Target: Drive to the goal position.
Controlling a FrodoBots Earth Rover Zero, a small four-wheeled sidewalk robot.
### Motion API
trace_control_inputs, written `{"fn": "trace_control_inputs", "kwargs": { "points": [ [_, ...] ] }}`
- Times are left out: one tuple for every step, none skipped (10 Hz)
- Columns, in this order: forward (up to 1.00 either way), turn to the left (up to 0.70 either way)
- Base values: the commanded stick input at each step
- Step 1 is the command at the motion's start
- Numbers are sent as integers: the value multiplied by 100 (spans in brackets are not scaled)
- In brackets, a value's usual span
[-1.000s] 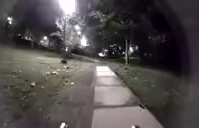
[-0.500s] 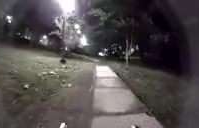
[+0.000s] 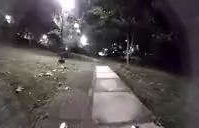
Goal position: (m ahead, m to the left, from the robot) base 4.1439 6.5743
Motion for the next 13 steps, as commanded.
{"fn": "trace_control_inputs", "kwargs": {
  "points": [
    [45, 0],
    [45, 0],
    [45, 0],
    [45, 0],
    [45, 0],
    [45, 0],
    [45, 0],
    [45, 0],
    [45, 0],
    [45, 0],
    [45, 0],
    [45, 0],
    [45, 0]
  ]
}}
